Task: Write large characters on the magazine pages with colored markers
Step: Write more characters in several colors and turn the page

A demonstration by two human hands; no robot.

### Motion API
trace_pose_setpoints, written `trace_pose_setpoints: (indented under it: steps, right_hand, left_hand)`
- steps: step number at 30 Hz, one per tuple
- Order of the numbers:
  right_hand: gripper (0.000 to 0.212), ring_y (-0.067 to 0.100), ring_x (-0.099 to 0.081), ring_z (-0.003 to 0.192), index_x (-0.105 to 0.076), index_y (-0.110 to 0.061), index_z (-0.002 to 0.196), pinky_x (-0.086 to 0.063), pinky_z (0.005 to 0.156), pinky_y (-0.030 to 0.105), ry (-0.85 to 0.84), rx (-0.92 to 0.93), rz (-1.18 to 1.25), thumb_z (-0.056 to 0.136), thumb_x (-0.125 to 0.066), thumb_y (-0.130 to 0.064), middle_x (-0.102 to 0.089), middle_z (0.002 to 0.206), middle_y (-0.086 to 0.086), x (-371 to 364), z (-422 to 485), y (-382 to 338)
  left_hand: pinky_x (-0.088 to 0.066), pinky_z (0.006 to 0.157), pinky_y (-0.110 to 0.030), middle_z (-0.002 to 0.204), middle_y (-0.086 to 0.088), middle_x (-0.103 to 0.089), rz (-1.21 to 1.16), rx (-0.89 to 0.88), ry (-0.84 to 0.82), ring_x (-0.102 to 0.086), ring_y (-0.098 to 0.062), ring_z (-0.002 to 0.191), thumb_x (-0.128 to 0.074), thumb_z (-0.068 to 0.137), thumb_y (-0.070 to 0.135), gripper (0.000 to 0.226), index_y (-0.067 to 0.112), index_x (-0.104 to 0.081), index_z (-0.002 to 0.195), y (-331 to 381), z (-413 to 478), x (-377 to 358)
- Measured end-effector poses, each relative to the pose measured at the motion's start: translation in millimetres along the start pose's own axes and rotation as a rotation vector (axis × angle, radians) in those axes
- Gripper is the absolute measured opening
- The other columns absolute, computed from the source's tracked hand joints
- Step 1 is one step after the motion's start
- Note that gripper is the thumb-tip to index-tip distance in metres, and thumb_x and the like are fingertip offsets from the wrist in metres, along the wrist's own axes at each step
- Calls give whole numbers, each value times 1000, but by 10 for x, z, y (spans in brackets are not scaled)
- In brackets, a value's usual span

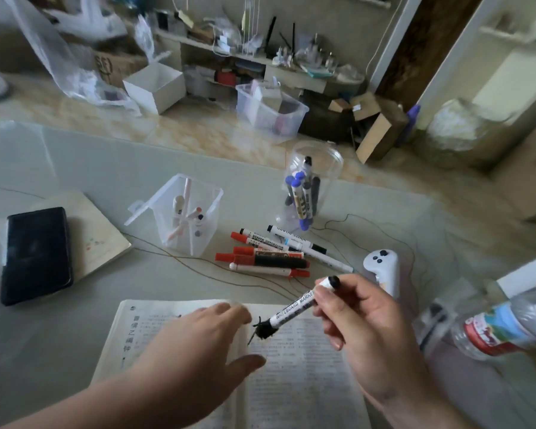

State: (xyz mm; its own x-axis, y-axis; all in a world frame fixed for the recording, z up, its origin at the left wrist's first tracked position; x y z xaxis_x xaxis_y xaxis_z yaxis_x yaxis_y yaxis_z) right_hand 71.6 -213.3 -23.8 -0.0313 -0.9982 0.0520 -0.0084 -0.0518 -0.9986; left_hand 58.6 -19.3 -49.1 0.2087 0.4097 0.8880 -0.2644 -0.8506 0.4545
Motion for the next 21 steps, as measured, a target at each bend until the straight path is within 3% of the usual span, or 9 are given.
trace_pose_setpoints:
  steps: [3,7,12,17,18,21]
  right_hand:
    - [25,19,-54,58,-73,-17,87,-41,48,22,82,112,-24,74,-77,-39,-66,71,12,138,148,-324]
    - [15,21,-62,59,-73,-18,86,-46,53,29,192,340,-201,81,-74,-32,-72,75,9,221,401,-910]
    - [5,14,-70,61,-69,-30,87,-54,53,35,338,522,-417,88,-72,-33,-74,75,0,276,924,-1490]
    - [7,13,-69,57,-68,-22,86,-52,43,26,381,437,-397,92,-71,-19,-72,73,0,312,1435,-1634]
    - [3,12,-68,56,-69,-18,90,-52,44,26,365,404,-403,91,-71,-18,-72,73,1,310,1524,-1596]
    - [23,16,-71,61,-66,-10,110,-54,46,28,322,291,-436,90,-74,-17,-73,80,8,319,1659,-1360]
  left_hand:
    - [-37,100,-25,131,19,-43,57,-70,-12,-41,-7,128,-49,91,67,57,39,-37,139,33,48,6]
    - [-38,101,-30,128,13,-46,118,-103,-29,-44,-15,124,-53,90,61,51,33,-51,132,-10,91,13]
    - [-37,103,-32,131,13,-42,177,-106,-113,-39,-15,127,-54,92,58,49,33,-49,134,-59,81,-85]
    - [-37,106,-36,132,12,-41,172,-140,-168,-38,-15,127,-57,92,53,46,34,-51,134,-17,86,-168]
    - [-37,106,-36,133,11,-40,178,-146,-168,-38,-16,127,-57,92,52,46,33,-51,134,-4,86,-178]
    - [-37,106,-36,136,9,-40,207,-153,-180,-38,-18,128,-57,92,52,48,30,-50,134,5,81,-228]
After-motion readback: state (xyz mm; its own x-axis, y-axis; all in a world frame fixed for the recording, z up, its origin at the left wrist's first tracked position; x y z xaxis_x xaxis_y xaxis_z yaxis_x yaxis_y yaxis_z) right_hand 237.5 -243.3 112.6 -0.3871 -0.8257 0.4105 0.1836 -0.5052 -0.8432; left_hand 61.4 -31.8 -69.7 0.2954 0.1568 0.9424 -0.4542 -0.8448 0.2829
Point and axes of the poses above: each hand's wrist, its own z-axis towards the middle knuckle, its own x-axis out of the back of the hand, y = z × x, the point moved 9 cm from there along z, towards the middle knuckle
